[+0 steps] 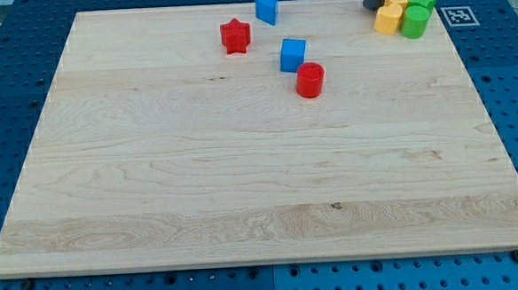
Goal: Move the red circle towards the bottom side of the board
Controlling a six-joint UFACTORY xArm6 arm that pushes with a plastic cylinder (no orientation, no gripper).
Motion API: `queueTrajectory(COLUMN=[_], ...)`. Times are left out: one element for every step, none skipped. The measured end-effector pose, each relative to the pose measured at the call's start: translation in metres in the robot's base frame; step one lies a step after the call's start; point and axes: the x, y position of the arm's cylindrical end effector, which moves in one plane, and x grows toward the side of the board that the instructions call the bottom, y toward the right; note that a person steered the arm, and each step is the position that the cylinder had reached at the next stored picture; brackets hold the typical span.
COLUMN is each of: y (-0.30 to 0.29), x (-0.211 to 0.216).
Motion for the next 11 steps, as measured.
queueTrajectory(y=[0.000,-0.024,-0.067,-0.093,-0.131,-0.151,-0.150,-0.120,-0.116,-0.113,-0.094], x=[0.000,0.000,0.015,0.074,0.119,0.120,0.158,0.211,0.214,0.184,0.164])
